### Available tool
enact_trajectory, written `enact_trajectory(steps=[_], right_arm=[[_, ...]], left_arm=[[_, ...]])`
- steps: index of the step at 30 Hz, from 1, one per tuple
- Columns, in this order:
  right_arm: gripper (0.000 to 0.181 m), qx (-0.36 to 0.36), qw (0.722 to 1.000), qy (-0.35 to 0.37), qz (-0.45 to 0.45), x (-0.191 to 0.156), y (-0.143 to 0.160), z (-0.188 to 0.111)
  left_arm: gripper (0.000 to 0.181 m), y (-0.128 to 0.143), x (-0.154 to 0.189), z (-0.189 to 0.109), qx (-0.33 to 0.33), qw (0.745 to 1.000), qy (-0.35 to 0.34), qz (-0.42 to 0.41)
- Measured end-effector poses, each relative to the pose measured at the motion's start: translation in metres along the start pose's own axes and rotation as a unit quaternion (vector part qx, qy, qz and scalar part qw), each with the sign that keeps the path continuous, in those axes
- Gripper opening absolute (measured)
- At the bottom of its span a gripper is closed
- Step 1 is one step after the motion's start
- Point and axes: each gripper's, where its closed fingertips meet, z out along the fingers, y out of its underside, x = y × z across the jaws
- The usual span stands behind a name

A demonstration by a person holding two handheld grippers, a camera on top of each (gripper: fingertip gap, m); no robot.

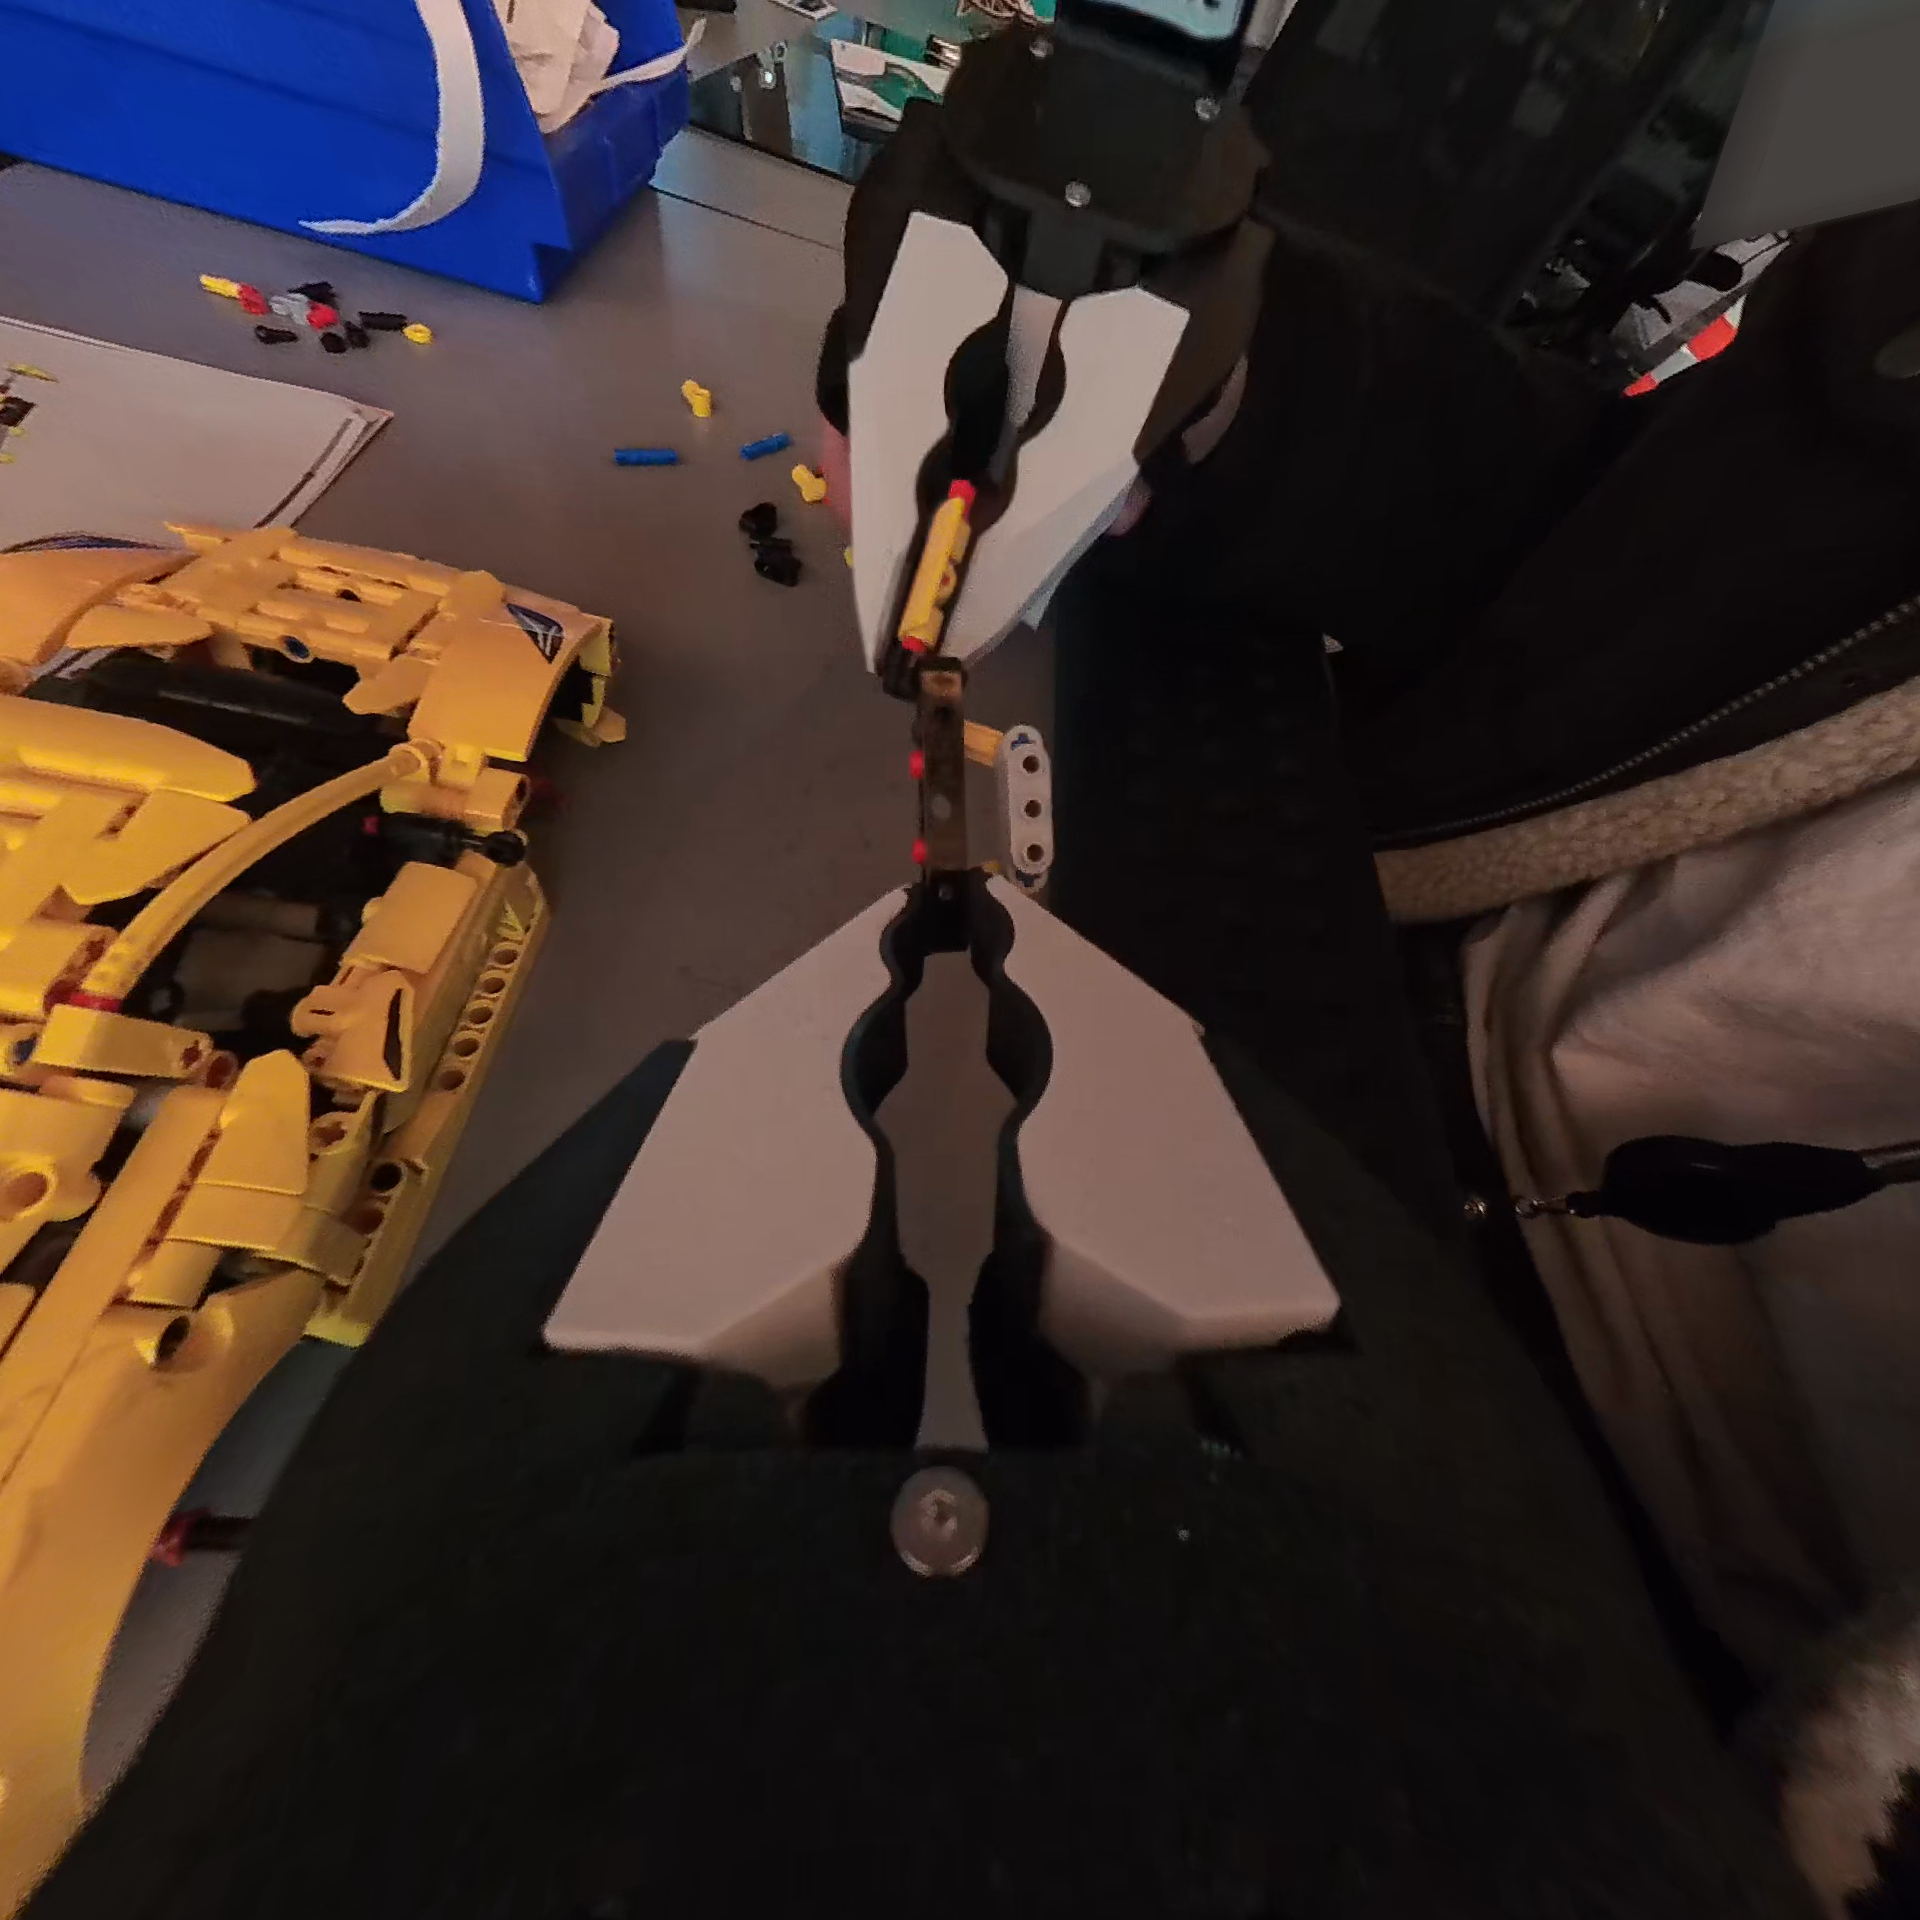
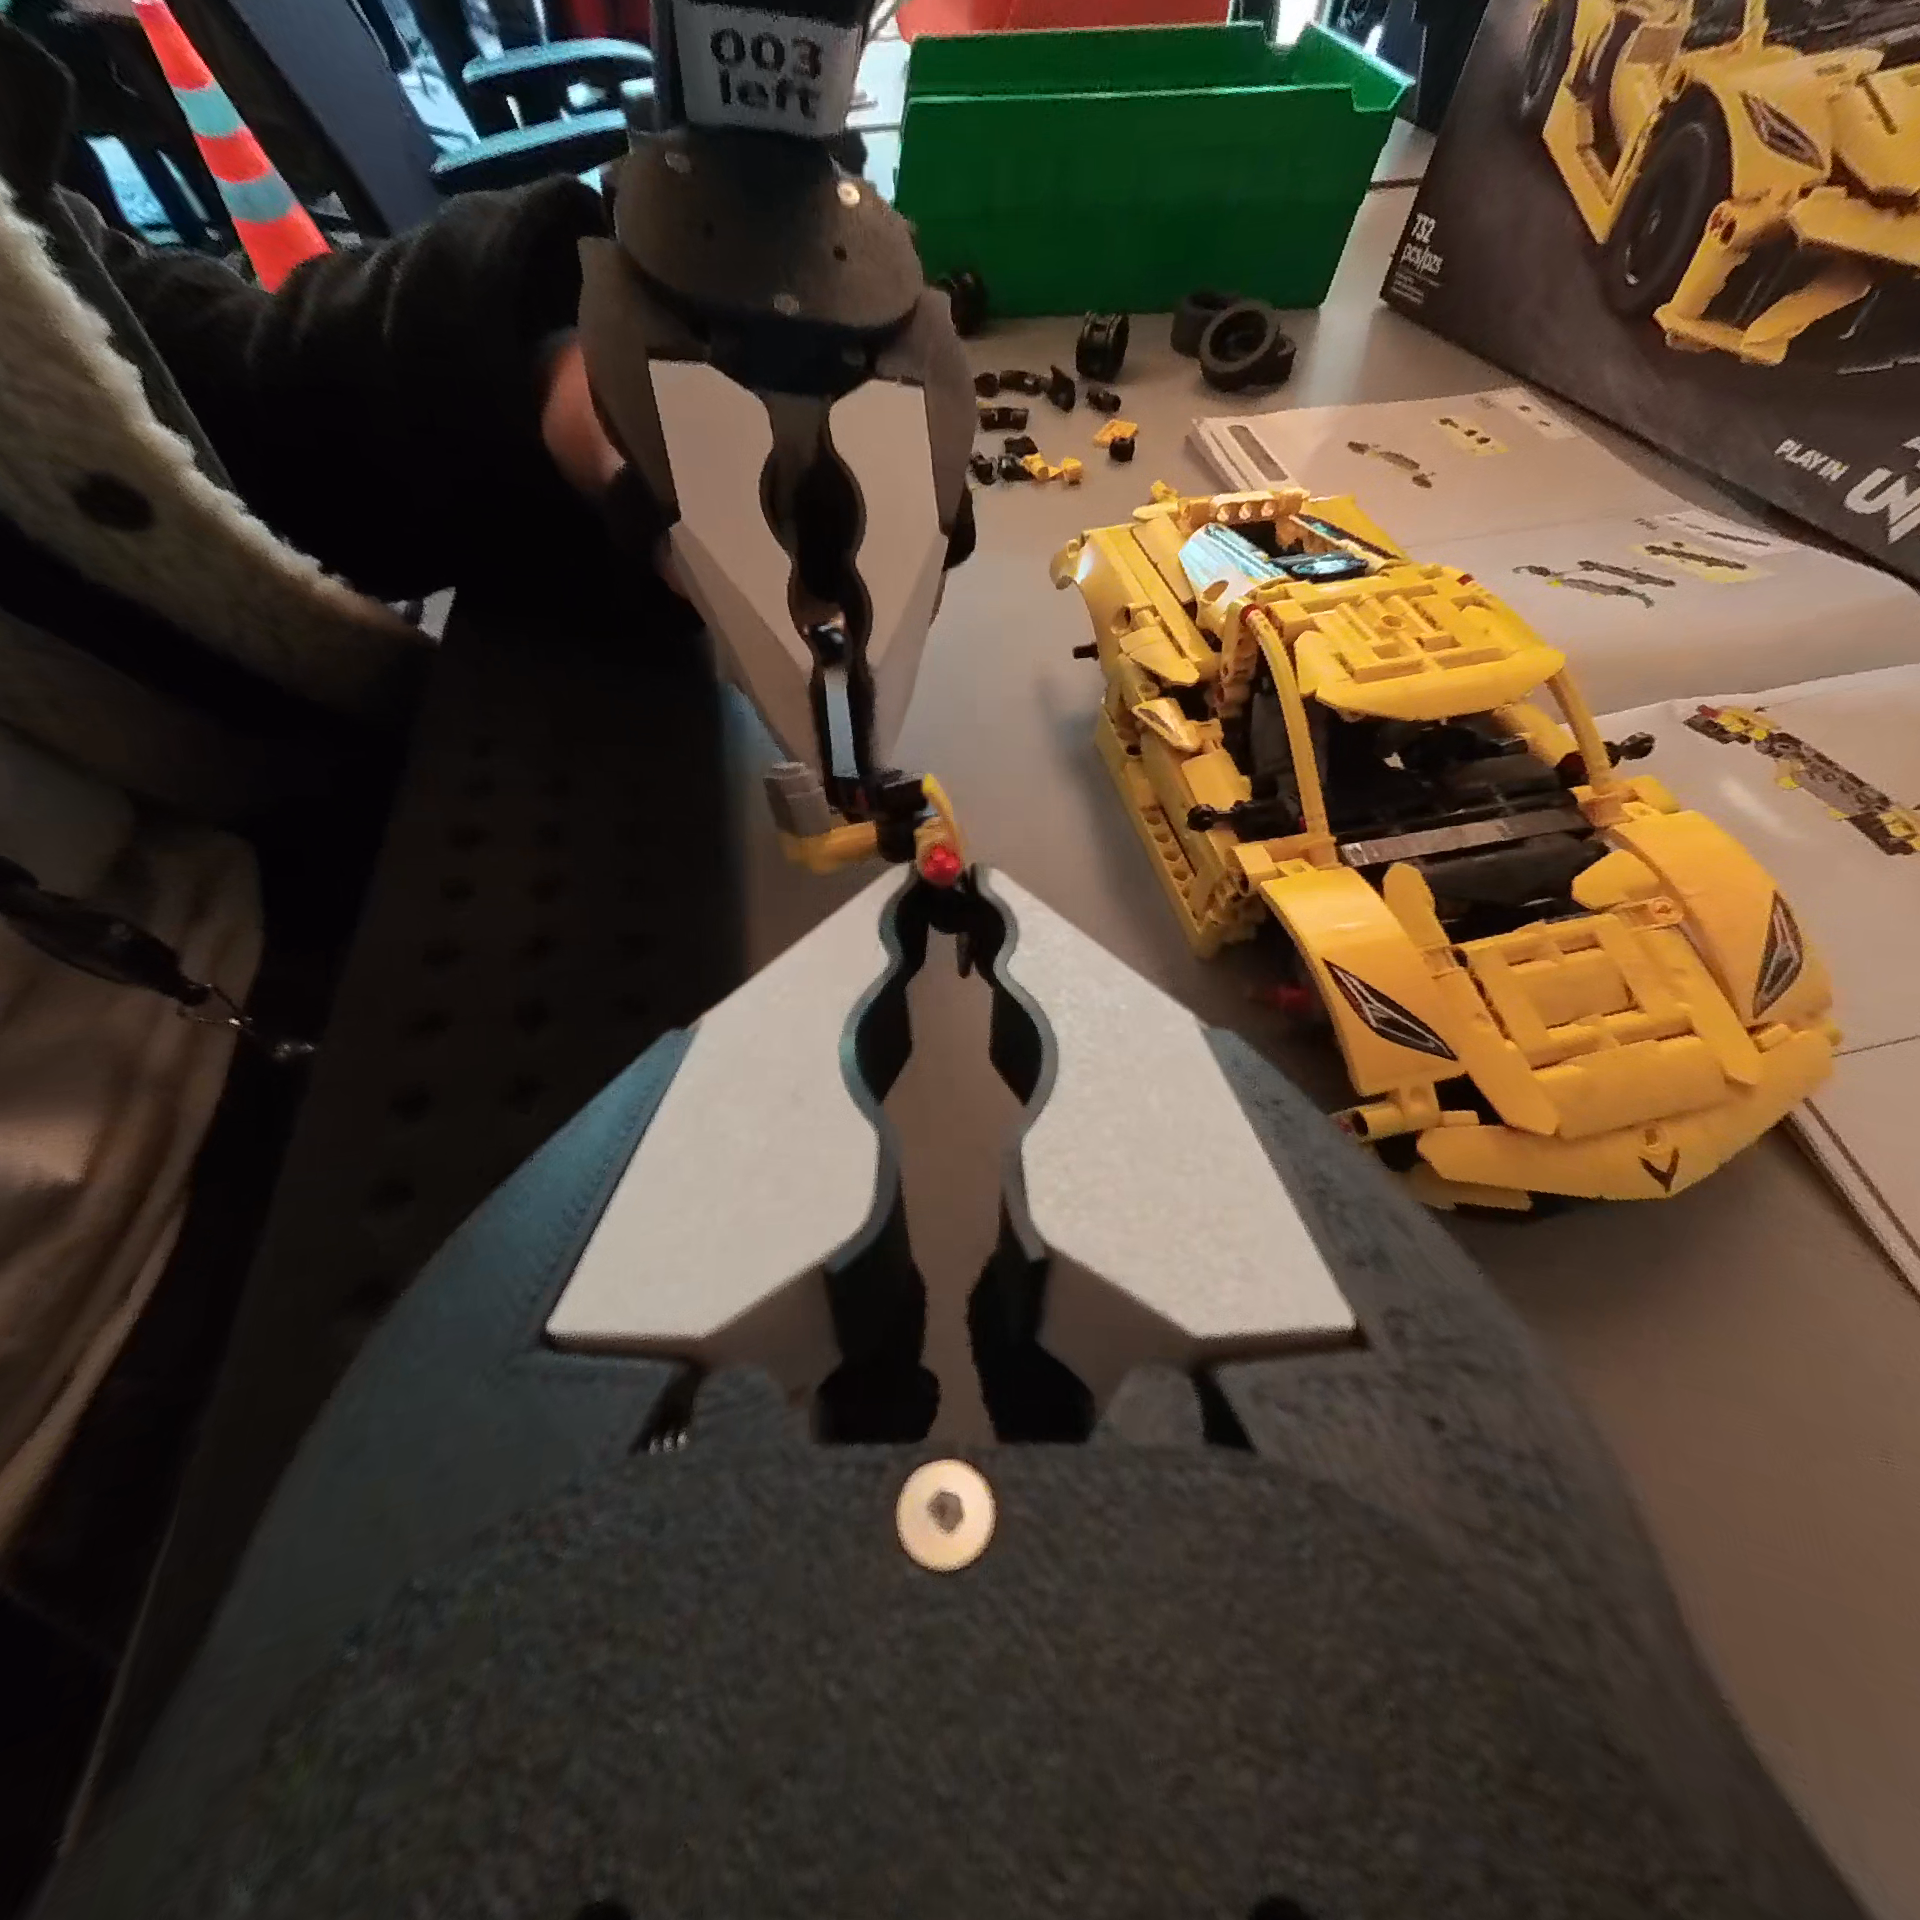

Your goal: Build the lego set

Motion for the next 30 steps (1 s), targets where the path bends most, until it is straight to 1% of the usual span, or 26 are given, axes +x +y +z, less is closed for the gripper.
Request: enact_trajectory(steps=[3,5,6,7,8,10,11,14,15,17,19,21,24,26,30], right_arm=[[0.006,0.012,1.000,-0.007,0.011,0.000,-0.004,-0.001],[0.008,0.035,0.999,-0.015,0.033,-0.002,-0.010,-0.002],[0.015,0.057,0.996,-0.036,0.057,-0.005,-0.016,-0.003],[0.022,0.089,0.988,-0.078,0.095,-0.013,-0.026,-0.007],[0.029,0.120,0.974,-0.128,0.146,-0.021,-0.038,-0.012],[0.034,0.172,0.930,-0.218,0.240,-0.032,-0.059,-0.022],[0.038,0.192,0.907,-0.258,0.271,-0.037,-0.067,-0.027],[0.050,0.205,0.854,-0.343,0.334,-0.048,-0.076,-0.034],[0.048,0.206,0.842,-0.358,0.346,-0.049,-0.076,-0.035],[0.043,0.205,0.834,-0.368,0.357,-0.050,-0.076,-0.033],[0.041,0.207,0.826,-0.376,0.366,-0.050,-0.076,-0.032],[0.041,0.207,0.830,-0.367,0.365,-0.048,-0.074,-0.030],[0.042,0.208,0.828,-0.368,0.369,-0.046,-0.073,-0.030],[0.042,0.207,0.834,-0.363,0.361,-0.048,-0.073,-0.029],[0.041,0.202,0.834,-0.363,0.363,-0.047,-0.071,-0.027]], left_arm=[[0.007,-0.003,0.002,-0.001,0.009,1.000,0.004,0.001],[0.007,-0.008,0.003,-0.004,0.017,1.000,0.001,0.015],[0.007,-0.013,0.005,-0.007,0.029,0.999,-0.007,0.039],[0.007,-0.019,0.008,-0.009,0.042,0.997,-0.014,0.070],[0.007,-0.025,0.011,-0.012,0.056,0.993,-0.022,0.101],[0.007,-0.035,0.020,-0.016,0.085,0.983,-0.033,0.157],[0.007,-0.039,0.023,-0.017,0.096,0.978,-0.039,0.181],[0.007,-0.040,0.026,-0.017,0.100,0.969,-0.052,0.220],[0.007,-0.040,0.026,-0.017,0.099,0.968,-0.053,0.225],[0.007,-0.038,0.027,-0.016,0.095,0.966,-0.053,0.233],[0.007,-0.038,0.027,-0.015,0.092,0.965,-0.056,0.237],[0.007,-0.036,0.024,-0.014,0.085,0.968,-0.056,0.228],[0.007,-0.035,0.024,-0.015,0.083,0.969,-0.058,0.227],[0.007,-0.034,0.024,-0.014,0.079,0.970,-0.055,0.225],[0.007,-0.031,0.023,-0.012,0.069,0.969,-0.058,0.229]])
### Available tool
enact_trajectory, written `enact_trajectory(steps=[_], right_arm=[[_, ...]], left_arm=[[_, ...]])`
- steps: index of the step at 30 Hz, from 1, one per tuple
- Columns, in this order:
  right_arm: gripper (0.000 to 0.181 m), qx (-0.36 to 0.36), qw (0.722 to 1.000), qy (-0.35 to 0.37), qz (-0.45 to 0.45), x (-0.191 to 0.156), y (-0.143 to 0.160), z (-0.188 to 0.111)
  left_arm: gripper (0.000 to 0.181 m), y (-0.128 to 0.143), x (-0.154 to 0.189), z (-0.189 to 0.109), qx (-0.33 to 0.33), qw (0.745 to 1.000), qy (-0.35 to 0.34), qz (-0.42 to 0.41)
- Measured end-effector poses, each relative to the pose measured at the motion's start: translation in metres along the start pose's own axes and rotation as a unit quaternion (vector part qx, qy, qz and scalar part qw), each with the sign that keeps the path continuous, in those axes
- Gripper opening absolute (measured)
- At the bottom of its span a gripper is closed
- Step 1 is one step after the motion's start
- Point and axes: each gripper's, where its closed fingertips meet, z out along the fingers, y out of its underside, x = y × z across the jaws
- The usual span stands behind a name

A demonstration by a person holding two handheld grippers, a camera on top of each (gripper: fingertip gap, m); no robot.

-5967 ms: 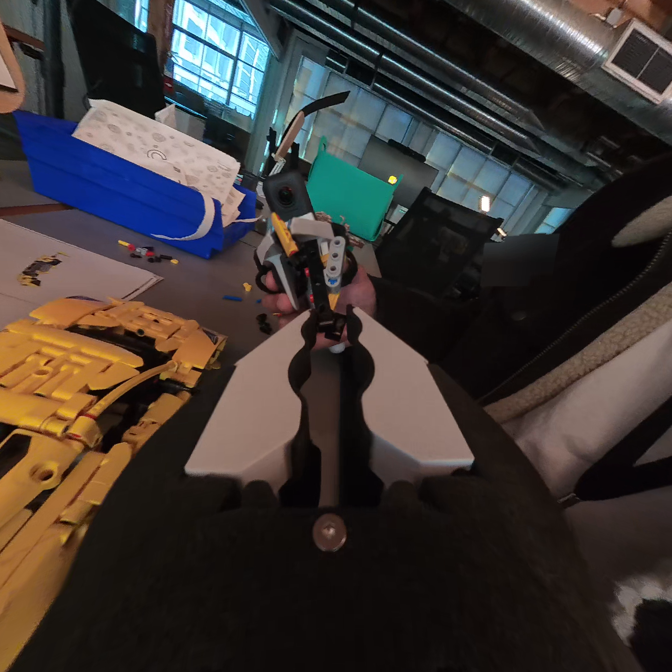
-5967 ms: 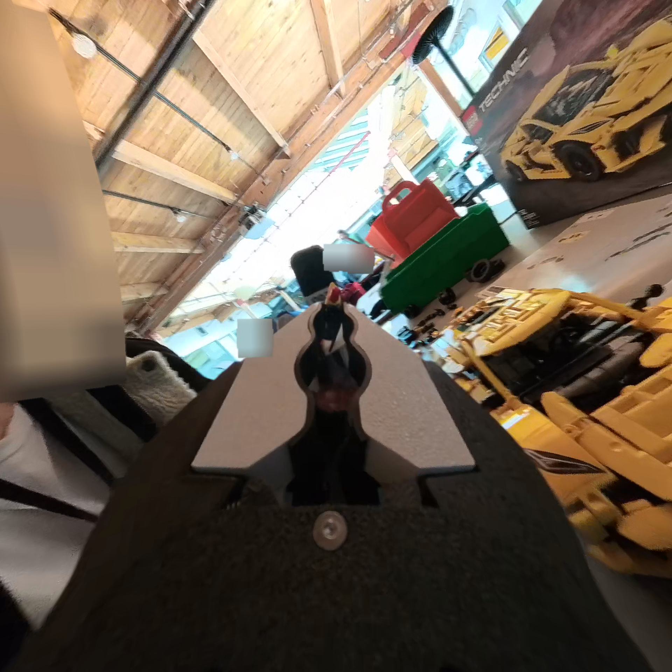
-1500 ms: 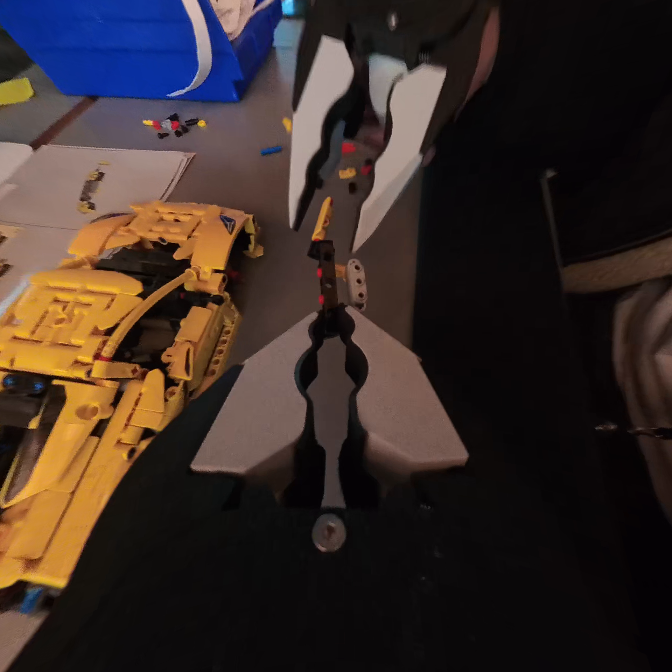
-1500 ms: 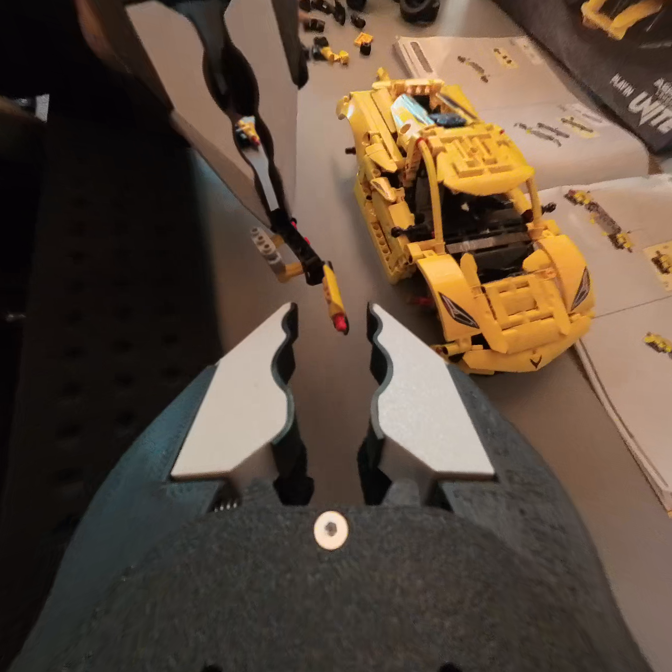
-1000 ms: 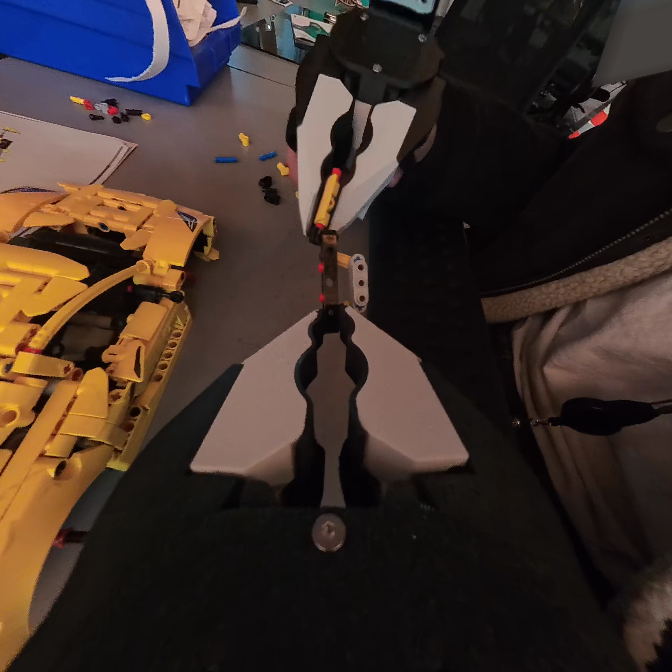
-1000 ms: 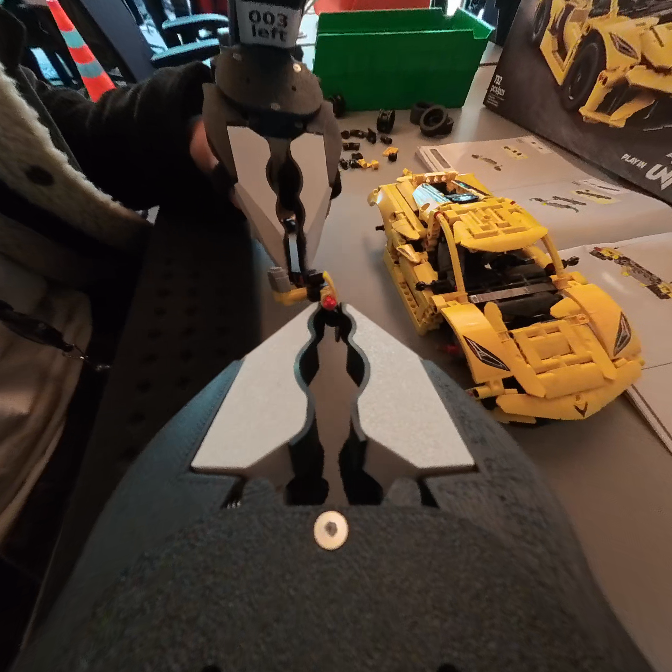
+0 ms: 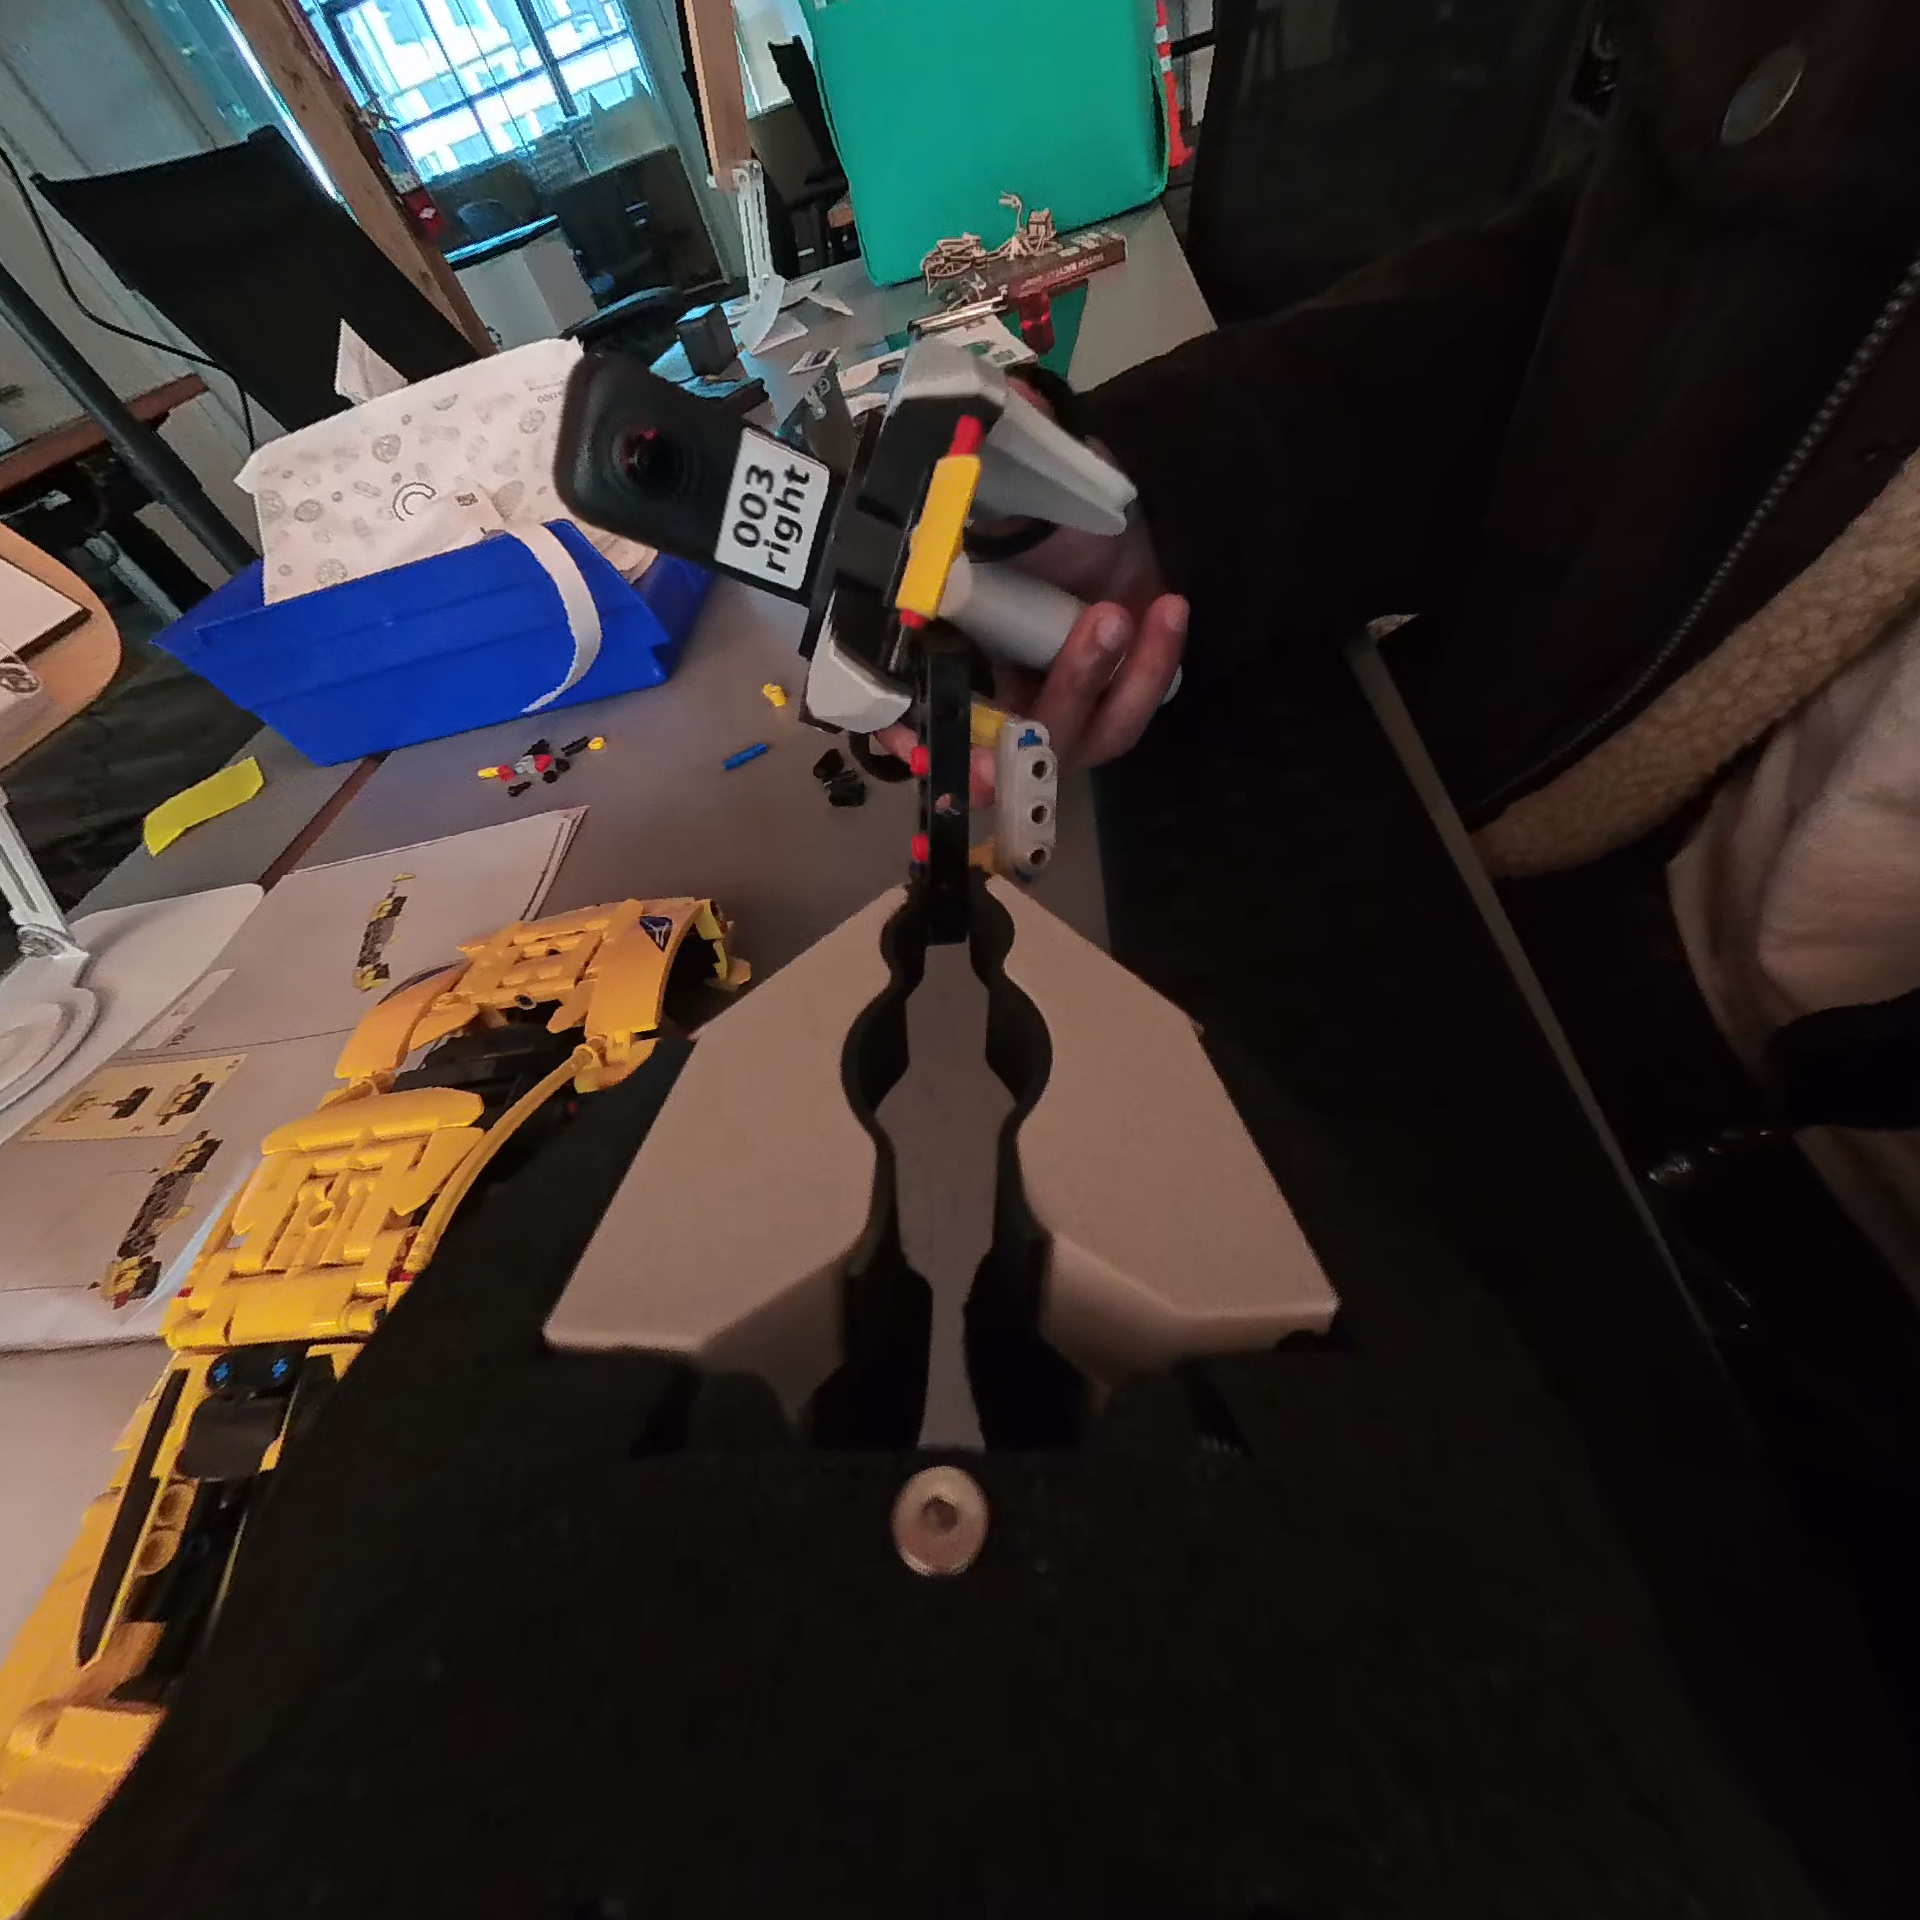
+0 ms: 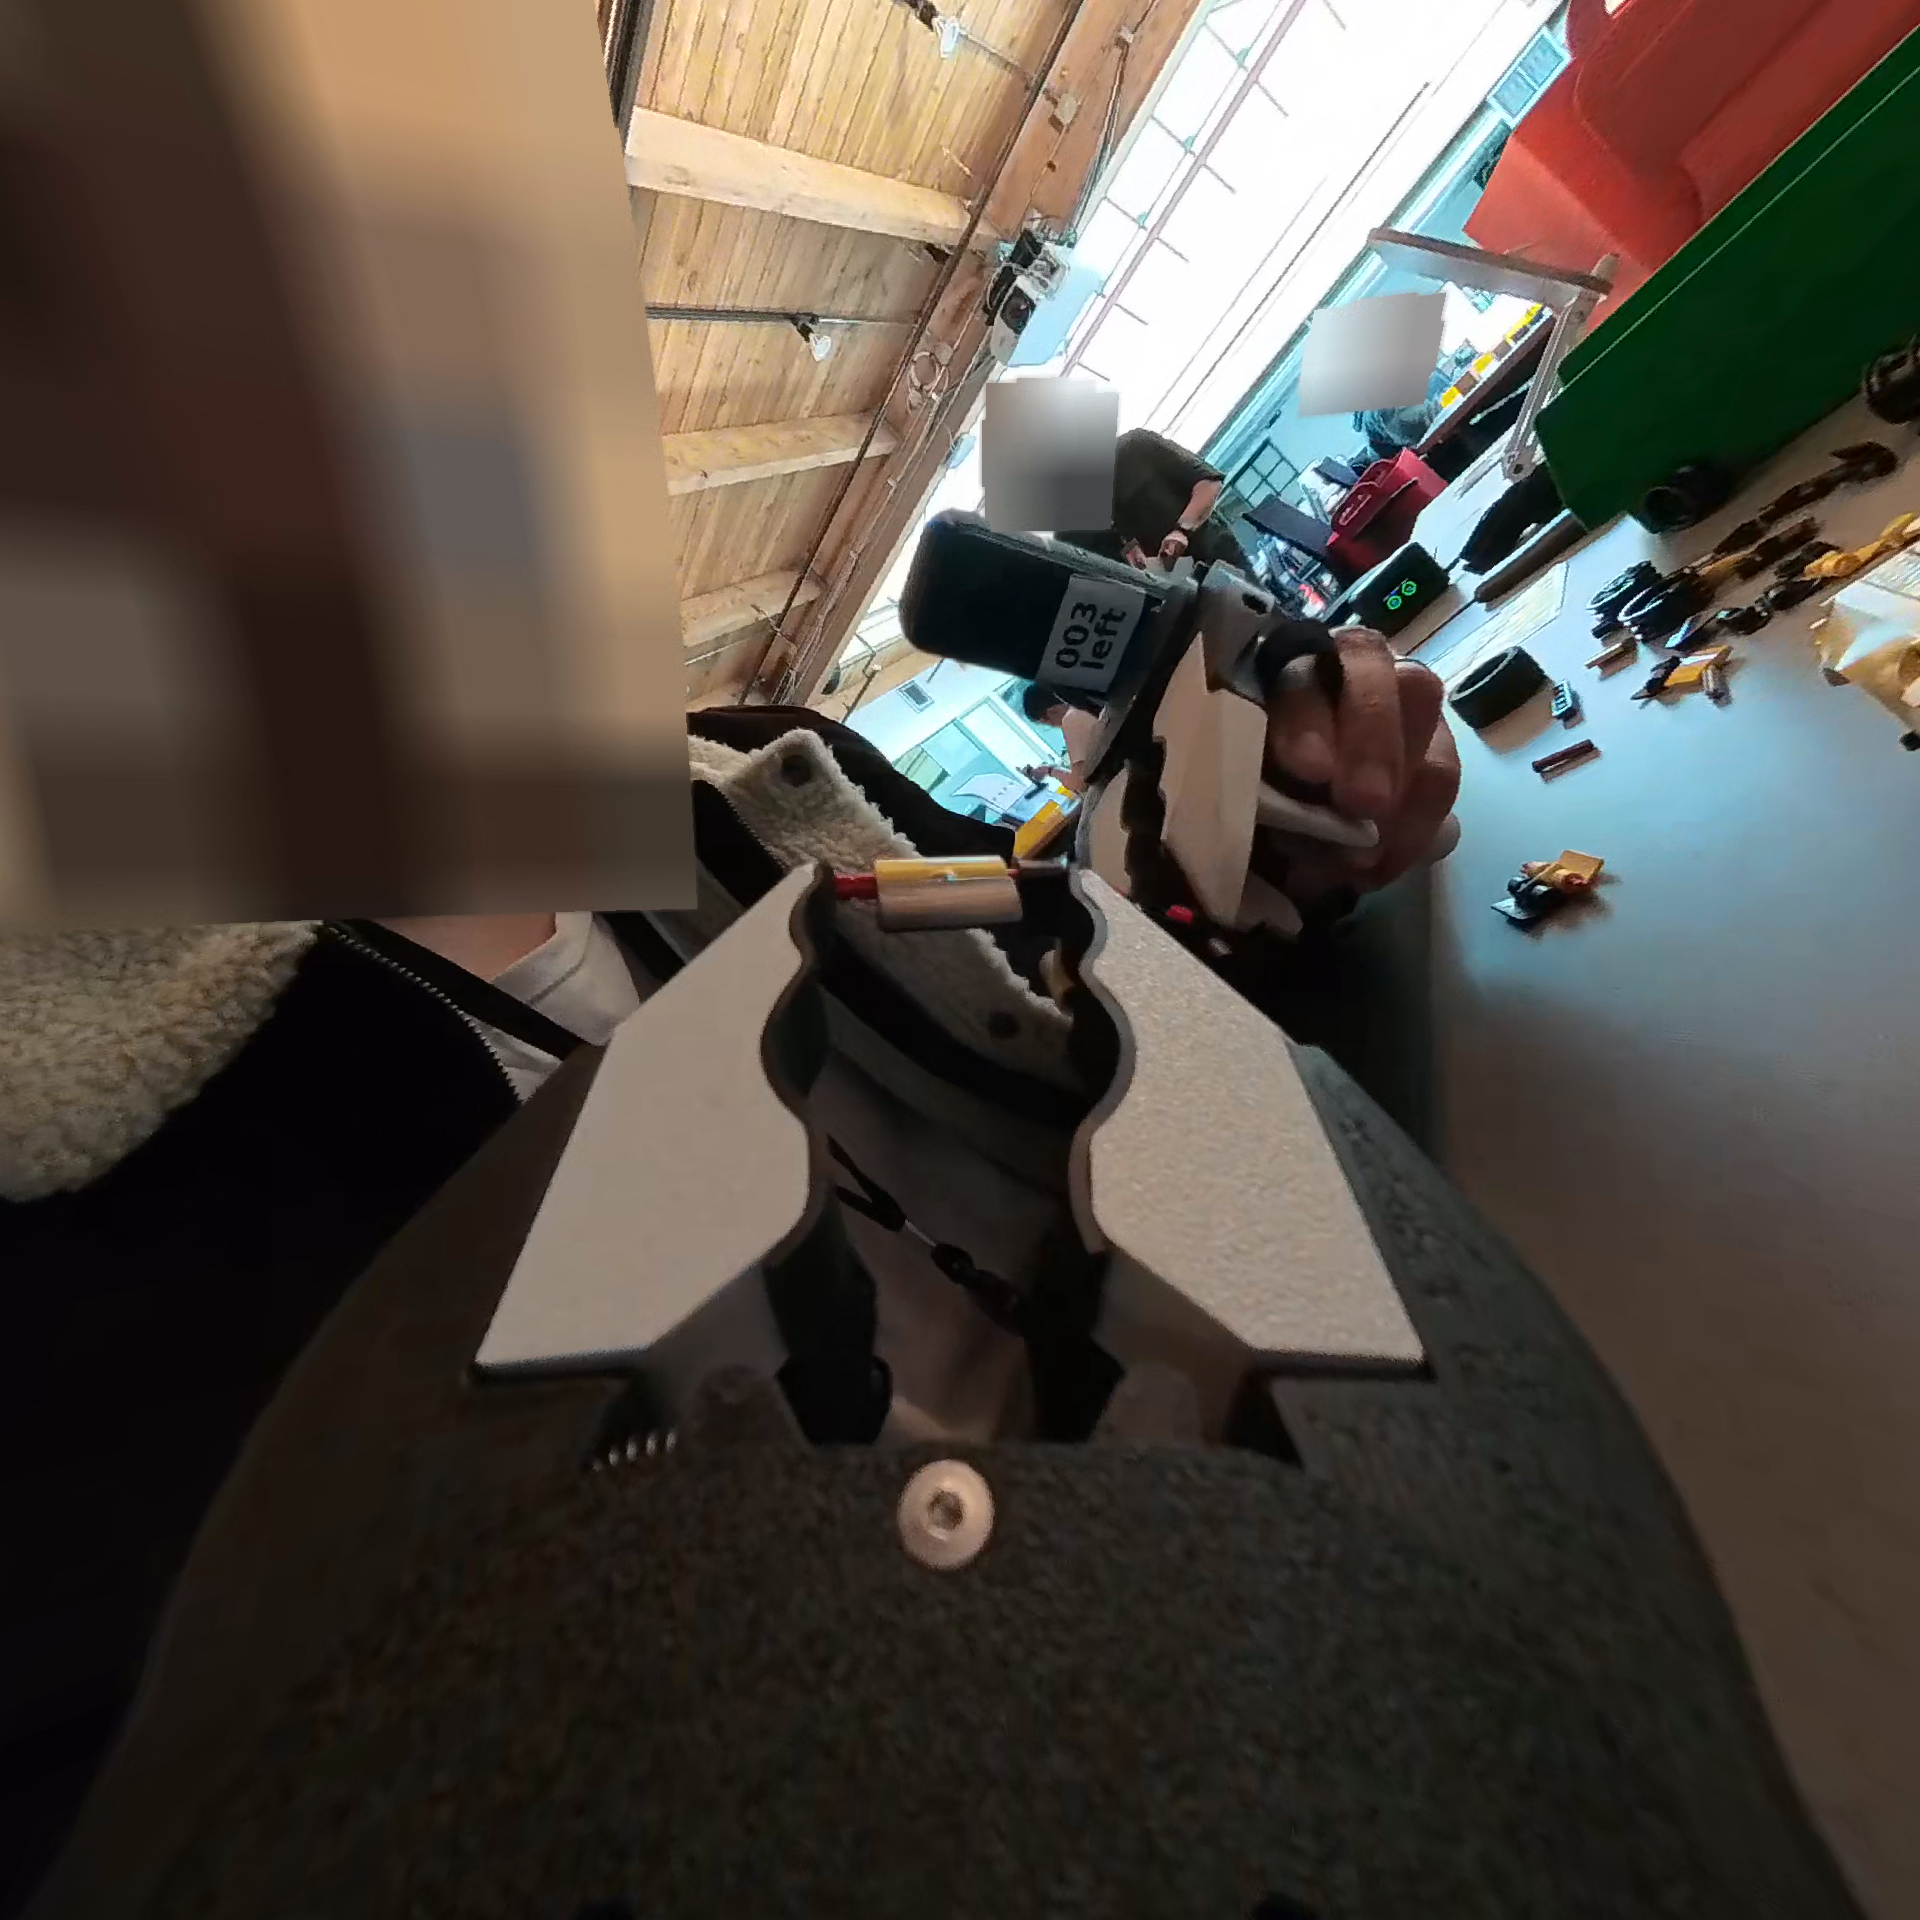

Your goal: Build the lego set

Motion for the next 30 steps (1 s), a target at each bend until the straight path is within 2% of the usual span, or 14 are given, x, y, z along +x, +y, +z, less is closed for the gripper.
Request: enact_trajectory(steps=[14,19,22,24,26,28,30], right_arm=[[0.041,-0.047,0.996,0.031,-0.065,0.005,0.009,0.000],[0.040,-0.017,0.999,0.014,-0.029,0.006,0.000,-0.002],[0.041,0.004,1.000,0.018,-0.010,0.012,-0.008,-0.004],[0.052,0.027,0.996,0.060,-0.054,0.021,-0.019,-0.008],[0.054,0.038,0.988,0.112,-0.098,0.032,-0.028,-0.016],[0.053,0.050,0.965,0.186,-0.179,0.044,-0.036,-0.025],[0.053,0.055,0.934,0.250,-0.248,0.052,-0.043,-0.034]], left_arm=[[0.007,0.007,0.001,0.004,-0.032,0.999,-0.009,0.019],[0.006,0.006,-0.002,0.002,-0.023,1.000,-0.013,0.002],[0.007,0.007,-0.010,-0.001,-0.010,0.997,-0.002,-0.071],[0.006,0.011,-0.018,-0.003,-0.002,0.989,0.009,-0.146],[0.006,0.018,-0.023,-0.005,0.002,0.972,0.029,-0.232],[0.007,0.028,-0.028,-0.006,0.001,0.947,0.049,-0.318],[0.006,0.027,-0.028,-0.008,0.022,0.923,0.079,-0.375]])
